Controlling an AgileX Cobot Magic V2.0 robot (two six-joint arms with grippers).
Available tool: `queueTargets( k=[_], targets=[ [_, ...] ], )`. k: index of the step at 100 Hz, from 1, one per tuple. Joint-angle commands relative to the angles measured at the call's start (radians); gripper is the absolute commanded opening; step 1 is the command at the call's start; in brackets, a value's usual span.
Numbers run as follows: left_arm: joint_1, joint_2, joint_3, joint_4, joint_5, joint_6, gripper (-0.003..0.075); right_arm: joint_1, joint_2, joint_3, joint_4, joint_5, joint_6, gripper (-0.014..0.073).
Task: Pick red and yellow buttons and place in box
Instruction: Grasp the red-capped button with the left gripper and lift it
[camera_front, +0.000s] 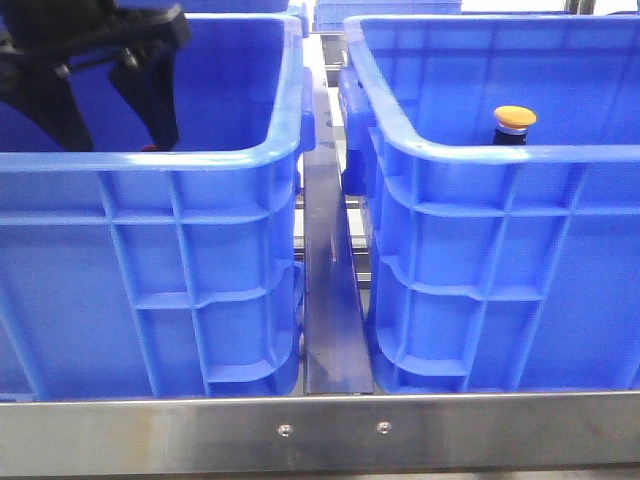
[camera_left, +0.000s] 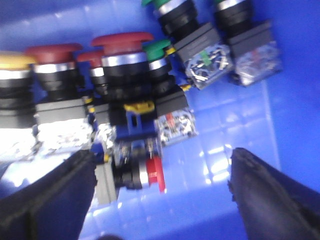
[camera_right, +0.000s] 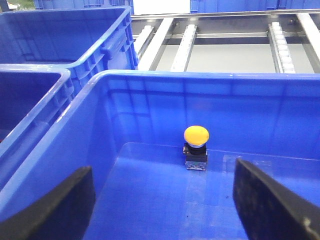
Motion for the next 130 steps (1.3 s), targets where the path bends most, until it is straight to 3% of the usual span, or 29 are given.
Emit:
queueTargets(
  k=[1, 48, 57, 72, 82, 130],
  targets=[
    [0.002, -0.007, -0.043, -0.002, -0.032, -0.015, 0.0512, -0.004, -0.002, -0.026, -0.002, -0.051, -0.007, 0.0590],
    [0.022, 0.076, -0.058, 0.000, -0.096, -0.015, 0.0502, -0.004, -0.002, -0.026, -0.002, -0.052, -0.007, 0.0590],
    [0.024, 0.076, -0.058, 0.000, -0.100, -0.015, 0.0418, -0.004, -0.002, -0.026, -0.002, -0.052, -0.007, 0.0590],
    [0.024, 0.076, -0.058, 0.000, -0.108, -0.015, 0.0177, -0.004, -0.002, -0.026, -0.002, -0.051, -0.007, 0.0590],
    [0.024, 0.074, -0.058, 0.000, -0.110, -0.015, 0.0099, -0.004, -0.002, -0.026, -0.002, -0.051, -0.007, 0.0590],
    [-0.033, -0.138, -0.058, 0.002, -0.155, -0.015, 0.0092, -0.004, -0.002, -0.026, -0.002, -0.054, -0.007, 0.0590]
  ],
)
